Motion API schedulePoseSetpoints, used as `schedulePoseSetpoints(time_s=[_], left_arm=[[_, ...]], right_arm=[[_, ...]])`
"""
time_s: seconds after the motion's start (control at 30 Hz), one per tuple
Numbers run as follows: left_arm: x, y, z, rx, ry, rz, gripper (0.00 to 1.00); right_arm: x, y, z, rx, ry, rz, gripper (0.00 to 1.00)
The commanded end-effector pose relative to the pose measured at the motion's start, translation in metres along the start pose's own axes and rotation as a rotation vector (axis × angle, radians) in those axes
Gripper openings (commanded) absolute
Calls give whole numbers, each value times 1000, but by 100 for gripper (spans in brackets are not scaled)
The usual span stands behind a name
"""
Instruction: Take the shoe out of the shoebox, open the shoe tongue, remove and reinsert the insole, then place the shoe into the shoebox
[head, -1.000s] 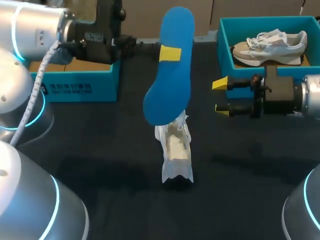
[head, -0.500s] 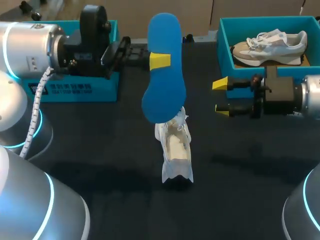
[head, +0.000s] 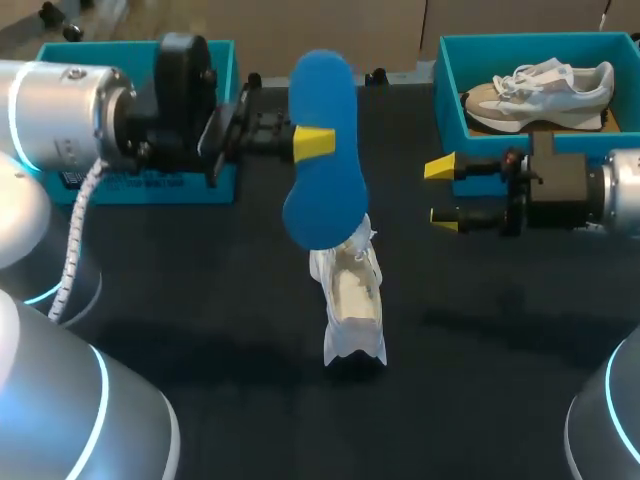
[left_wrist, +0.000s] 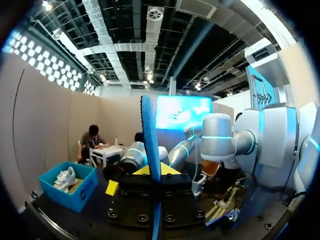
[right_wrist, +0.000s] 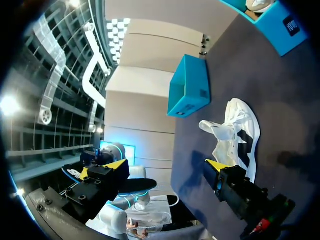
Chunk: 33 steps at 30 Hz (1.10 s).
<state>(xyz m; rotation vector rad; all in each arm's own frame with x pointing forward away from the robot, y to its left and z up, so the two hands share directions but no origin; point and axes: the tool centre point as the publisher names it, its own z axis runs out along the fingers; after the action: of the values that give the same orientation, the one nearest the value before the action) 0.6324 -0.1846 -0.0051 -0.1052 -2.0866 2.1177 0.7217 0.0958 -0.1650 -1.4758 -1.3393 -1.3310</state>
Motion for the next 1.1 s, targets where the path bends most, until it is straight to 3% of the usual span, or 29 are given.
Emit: schedulePoseSetpoints(time_s=[0.03, 0.17, 0.37, 0.5, 0.67, 1.0, 1.1], left_arm=[[-2, 18, -6, -3, 43, 148, 0], [-1, 27, -4, 26, 30, 253, 0], [-3, 47, -5, 45, -2, 644, 0], [-5, 60, -10, 107, -5, 854, 0], [-12, 78, -14, 116, 51, 1149, 0], [-26, 86, -17, 156, 188, 1649, 0], [-28, 88, -17, 174, 178, 1723, 0]], right_arm=[[0, -1, 2, -3, -1, 0, 100], [0, -1, 2, -3, -1, 0, 100], [0, -1, 2, -3, -1, 0, 100], [0, -1, 2, -3, -1, 0, 100], [0, -1, 2, -3, -1, 0, 100], [0, -1, 2, -3, -1, 0, 100], [0, -1, 2, -3, -1, 0, 100]])
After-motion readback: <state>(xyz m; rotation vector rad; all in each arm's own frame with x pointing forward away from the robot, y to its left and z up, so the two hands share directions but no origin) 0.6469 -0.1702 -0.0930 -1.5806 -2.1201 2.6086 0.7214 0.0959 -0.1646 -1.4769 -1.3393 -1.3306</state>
